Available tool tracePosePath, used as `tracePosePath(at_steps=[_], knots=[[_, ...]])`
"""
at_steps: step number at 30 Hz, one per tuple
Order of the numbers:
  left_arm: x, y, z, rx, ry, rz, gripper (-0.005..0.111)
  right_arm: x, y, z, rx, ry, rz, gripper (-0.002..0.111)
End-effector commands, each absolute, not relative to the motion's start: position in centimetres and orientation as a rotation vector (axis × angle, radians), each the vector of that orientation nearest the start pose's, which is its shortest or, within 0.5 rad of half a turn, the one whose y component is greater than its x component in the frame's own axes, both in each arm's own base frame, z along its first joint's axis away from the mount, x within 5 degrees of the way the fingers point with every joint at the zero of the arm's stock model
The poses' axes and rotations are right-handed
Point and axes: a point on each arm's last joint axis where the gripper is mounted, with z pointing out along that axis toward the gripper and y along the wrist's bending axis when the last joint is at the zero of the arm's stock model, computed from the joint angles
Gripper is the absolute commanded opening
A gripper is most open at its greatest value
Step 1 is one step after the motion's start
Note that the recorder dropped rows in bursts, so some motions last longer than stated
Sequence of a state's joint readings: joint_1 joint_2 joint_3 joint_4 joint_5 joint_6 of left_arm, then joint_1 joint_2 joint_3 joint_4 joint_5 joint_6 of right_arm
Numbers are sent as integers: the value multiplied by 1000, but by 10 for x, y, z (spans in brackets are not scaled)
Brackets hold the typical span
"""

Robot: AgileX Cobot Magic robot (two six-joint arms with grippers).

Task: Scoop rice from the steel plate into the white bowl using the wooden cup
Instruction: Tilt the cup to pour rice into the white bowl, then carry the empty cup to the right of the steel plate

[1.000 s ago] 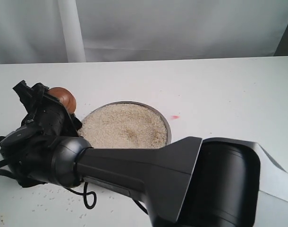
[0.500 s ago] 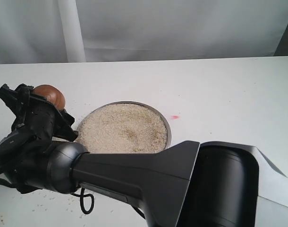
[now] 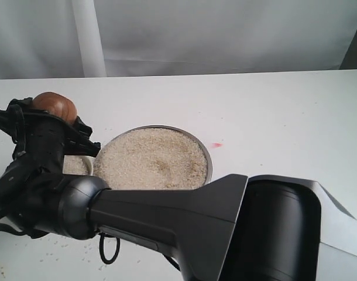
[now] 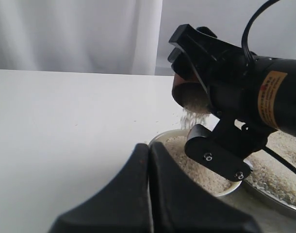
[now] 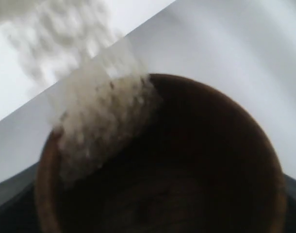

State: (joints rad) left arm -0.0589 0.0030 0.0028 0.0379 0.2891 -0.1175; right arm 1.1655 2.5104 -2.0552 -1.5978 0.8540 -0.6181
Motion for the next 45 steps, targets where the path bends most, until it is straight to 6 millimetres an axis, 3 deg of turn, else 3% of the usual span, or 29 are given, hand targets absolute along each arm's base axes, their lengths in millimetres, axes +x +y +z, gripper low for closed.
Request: tracePosePath(at_steps=[1, 20, 34, 40, 45], knots=[[55, -3, 187, -30, 1770, -102, 0, 281, 478, 180, -2018, 358, -1544, 0], [55, -3, 187, -32, 1770, -104, 0, 282, 476, 185, -1975, 330, -1624, 0], [55, -3, 187, -31, 1770, -103, 0, 283, 472, 185, -1921, 493, -1587, 0], [55, -3, 187, -31, 1770, -103, 0, 284, 462, 193, -1637, 973, -1319, 0], [55, -3, 187, -31, 1770, -103, 0, 285, 445, 200, -1451, 1497, -942, 0]])
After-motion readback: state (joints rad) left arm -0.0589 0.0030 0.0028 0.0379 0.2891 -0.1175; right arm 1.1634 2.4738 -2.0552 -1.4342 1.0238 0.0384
